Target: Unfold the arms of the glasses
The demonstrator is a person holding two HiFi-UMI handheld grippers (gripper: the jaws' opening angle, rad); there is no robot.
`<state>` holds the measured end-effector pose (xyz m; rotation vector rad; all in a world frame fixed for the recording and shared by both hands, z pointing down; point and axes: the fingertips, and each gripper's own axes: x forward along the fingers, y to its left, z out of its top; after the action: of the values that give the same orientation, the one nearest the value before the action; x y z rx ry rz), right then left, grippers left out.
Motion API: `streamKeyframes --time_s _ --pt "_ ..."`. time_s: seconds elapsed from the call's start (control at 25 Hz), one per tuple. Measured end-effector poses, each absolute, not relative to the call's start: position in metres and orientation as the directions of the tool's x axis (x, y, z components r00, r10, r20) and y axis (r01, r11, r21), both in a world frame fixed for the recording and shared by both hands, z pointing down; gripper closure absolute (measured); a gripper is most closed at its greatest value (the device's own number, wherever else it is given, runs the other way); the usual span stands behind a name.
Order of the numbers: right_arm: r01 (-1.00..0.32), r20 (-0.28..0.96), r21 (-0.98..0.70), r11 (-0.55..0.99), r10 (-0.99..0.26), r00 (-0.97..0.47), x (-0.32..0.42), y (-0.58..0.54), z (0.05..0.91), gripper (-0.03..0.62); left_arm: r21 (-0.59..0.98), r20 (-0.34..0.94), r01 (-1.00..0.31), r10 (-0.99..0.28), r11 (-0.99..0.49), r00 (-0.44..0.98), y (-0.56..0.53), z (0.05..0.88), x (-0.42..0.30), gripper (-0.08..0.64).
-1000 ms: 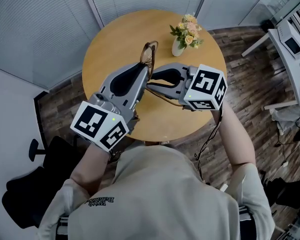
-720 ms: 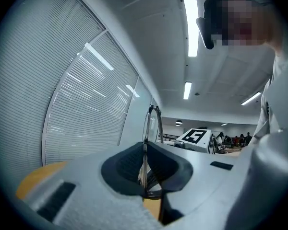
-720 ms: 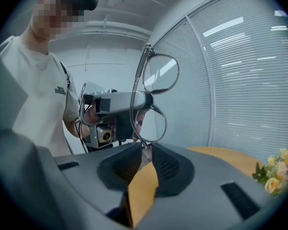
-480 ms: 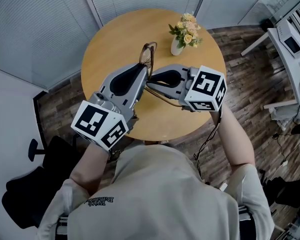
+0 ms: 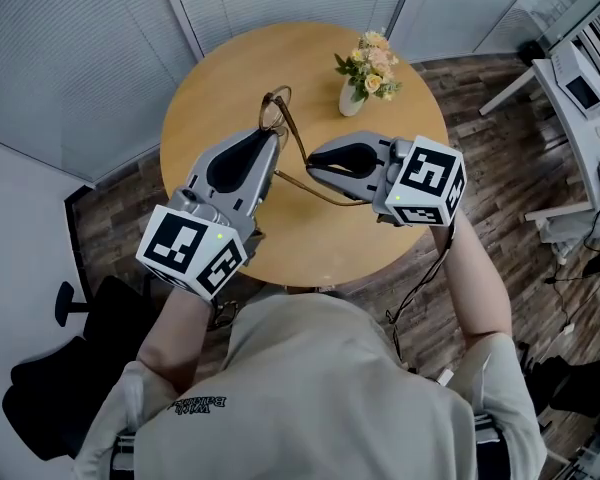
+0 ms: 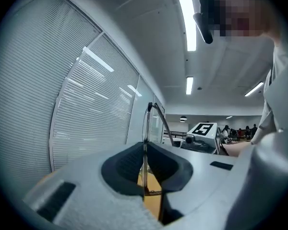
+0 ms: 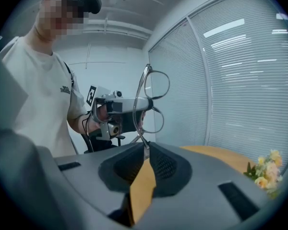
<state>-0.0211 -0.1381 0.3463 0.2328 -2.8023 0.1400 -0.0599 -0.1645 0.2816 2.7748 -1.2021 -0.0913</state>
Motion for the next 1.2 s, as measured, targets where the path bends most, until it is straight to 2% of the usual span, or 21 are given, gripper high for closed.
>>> streamKeyframes --time_s 0.44,1.2 --pt "-0.22 0.331 -0.025 0.975 -0.2 -0.922 0.002 -0.144 0.335 0.54 0.104 0.011 -0.732 -0.735 -0.673 0.678 -0.169 0.289 -0.065 0.522" --pt "-0.277 0.258 -0.071 0.958 -0.25 -0.933 0.029 -0.154 0.322 0.54 -0.026 0.134 -0.79 -0.786 -0.612 0.604 -0.181 0.305 -0.077 0.525"
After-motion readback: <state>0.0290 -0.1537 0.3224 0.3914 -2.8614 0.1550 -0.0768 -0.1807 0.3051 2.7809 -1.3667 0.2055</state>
